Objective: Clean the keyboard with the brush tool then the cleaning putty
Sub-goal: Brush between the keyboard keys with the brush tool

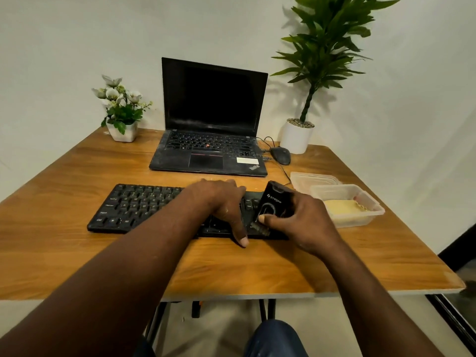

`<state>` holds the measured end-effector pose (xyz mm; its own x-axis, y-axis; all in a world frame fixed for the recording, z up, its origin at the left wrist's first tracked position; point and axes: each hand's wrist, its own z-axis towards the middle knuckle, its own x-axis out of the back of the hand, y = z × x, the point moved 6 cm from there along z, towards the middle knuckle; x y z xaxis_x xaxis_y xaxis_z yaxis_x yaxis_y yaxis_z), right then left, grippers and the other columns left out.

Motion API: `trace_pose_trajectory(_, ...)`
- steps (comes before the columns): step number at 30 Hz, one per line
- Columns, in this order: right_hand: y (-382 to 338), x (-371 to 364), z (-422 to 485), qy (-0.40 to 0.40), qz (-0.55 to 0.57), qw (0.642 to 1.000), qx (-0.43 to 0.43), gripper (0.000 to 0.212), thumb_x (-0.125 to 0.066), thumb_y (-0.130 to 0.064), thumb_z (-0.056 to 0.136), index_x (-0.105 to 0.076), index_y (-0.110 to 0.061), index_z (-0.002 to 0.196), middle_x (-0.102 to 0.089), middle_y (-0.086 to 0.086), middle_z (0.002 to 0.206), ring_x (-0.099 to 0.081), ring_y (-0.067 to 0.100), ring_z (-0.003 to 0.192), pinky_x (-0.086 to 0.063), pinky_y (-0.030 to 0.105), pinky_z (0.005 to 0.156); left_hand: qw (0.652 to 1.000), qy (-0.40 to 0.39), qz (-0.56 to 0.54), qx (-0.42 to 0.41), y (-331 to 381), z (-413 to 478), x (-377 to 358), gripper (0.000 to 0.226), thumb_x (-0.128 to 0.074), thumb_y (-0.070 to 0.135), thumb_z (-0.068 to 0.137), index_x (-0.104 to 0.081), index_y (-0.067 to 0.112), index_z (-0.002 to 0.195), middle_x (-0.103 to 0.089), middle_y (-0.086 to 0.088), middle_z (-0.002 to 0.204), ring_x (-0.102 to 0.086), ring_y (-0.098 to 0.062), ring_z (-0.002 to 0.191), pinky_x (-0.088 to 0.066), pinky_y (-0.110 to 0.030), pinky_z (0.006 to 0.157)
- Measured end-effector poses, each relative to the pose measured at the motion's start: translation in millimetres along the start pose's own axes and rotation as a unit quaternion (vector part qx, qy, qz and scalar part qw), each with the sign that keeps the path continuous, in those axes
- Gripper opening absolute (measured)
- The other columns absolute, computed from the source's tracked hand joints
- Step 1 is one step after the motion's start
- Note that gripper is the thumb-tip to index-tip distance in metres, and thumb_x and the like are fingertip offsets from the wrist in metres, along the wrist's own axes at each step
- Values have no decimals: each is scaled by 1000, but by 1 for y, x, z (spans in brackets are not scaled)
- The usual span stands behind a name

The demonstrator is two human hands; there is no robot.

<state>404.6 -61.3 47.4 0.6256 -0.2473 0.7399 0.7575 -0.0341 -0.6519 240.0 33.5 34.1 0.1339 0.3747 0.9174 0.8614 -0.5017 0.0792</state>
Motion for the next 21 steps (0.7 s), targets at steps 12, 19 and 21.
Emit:
trace_pose_trajectory(12, -4, 18, -3, 124, -61, 990, -11, 59, -86, -45, 77, -65, -26, 129, -75, -4, 115, -70, 15, 100, -61, 37, 82, 1000, -7, -28, 9, -7, -7, -3, 147, -92, 69, 49, -8, 31, 164, -17, 6, 169, -25, -31, 153, -35, -62, 116)
trace_pose_trajectory(19, 14, 37, -9, 126, -70, 989, -22, 58, -86, -45, 77, -66, -25, 128, -76, -4, 112, -70, 14, 96, -60, 37, 80, 999, -30, -15, 16, -13, -11, 0, 144, -96, 63, 46, -16, 32, 162, -26, 4, 164, -35, -33, 147, -40, -62, 112)
trace_pose_trajectory(21, 20, 48, -8, 136, -25, 990, -28, 55, -87, -43, 77, -68, -25, 125, -76, -5, 110, -68, 10, 90, -55, 27, 73, 999, -40, 5, 27, -13, -14, 3, 136, -98, 58, 46, -25, 33, 159, -36, 3, 156, -42, -32, 140, -43, -59, 108)
